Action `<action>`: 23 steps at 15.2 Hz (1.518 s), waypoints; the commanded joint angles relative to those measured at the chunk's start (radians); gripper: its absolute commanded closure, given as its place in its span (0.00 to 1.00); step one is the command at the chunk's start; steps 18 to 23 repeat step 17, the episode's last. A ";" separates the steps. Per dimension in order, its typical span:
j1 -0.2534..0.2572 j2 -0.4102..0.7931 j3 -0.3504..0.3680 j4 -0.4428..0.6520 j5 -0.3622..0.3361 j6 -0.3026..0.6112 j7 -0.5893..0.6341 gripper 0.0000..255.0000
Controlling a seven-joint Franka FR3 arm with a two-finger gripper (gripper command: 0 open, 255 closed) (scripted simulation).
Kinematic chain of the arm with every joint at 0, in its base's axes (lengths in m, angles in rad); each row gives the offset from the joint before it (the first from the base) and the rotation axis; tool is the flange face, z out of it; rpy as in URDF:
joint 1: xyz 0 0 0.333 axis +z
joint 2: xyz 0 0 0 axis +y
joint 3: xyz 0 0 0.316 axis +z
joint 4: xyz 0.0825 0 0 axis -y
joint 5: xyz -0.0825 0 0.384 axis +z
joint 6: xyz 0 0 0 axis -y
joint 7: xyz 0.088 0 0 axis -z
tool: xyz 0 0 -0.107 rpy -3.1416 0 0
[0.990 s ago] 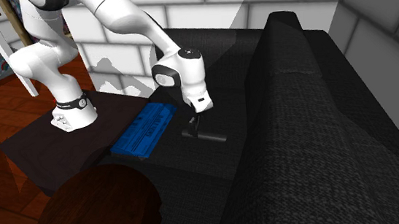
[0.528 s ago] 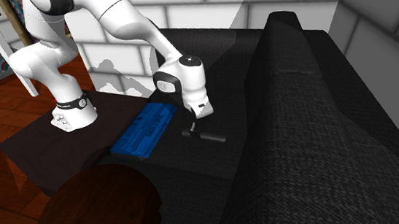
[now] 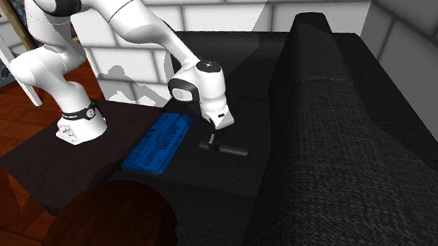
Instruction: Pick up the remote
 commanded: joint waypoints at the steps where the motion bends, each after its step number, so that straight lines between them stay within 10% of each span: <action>1: 0.000 -0.006 0.001 0.002 0.000 -0.009 0.000 1.00; 23: -0.003 -0.154 0.003 -0.006 0.001 -0.148 0.008 1.00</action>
